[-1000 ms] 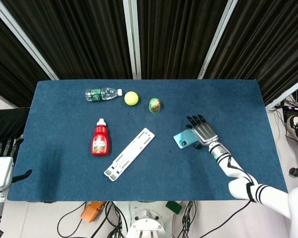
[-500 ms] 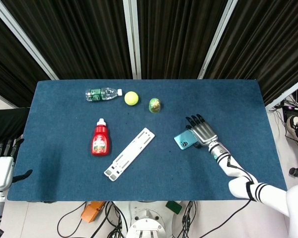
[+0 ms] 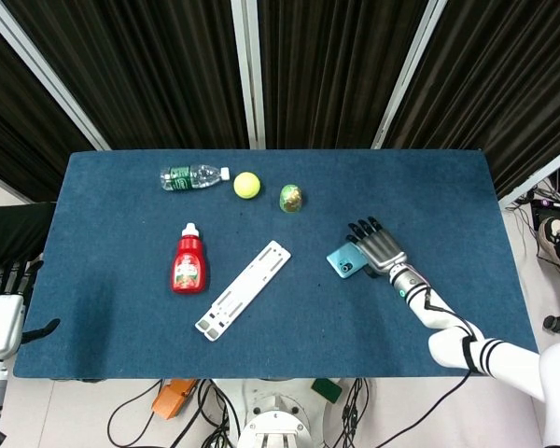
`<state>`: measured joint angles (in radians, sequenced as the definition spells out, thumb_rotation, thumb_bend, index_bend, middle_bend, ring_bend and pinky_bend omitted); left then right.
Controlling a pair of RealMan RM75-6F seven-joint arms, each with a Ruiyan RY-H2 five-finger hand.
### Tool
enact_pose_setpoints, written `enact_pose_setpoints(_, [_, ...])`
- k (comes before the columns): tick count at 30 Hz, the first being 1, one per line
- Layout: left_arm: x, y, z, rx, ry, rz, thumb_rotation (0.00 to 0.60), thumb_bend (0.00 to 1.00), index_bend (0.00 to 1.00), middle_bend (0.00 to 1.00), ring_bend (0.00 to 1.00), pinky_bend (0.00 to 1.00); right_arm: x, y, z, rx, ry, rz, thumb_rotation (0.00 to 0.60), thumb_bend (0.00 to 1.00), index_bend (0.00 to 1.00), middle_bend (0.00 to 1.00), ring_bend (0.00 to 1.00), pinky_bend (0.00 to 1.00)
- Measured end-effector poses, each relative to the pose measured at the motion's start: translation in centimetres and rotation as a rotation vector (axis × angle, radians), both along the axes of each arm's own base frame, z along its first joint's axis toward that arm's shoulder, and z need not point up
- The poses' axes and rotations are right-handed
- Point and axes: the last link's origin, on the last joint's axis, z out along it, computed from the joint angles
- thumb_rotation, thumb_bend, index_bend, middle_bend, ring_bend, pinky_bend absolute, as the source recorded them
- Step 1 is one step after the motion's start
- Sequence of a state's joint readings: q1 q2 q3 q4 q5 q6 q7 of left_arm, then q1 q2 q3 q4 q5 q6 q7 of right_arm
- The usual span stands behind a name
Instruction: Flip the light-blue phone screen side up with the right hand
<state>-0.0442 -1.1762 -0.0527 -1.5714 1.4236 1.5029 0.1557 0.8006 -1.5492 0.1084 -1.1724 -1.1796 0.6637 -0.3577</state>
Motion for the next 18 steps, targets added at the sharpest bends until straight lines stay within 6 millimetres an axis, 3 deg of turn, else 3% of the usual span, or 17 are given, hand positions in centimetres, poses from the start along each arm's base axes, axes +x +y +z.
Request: enact_pose_setpoints(18, [-0.09, 0.29, 0.01, 0.007, -0.009, -0.008, 0.600, 0.10, 0.12, 0.03, 0.00, 0.00, 0.73, 0.00, 0.59, 0.002, 0.000, -0.007, 0.600, 1.00, 0.34, 0.17, 0.03, 0.12])
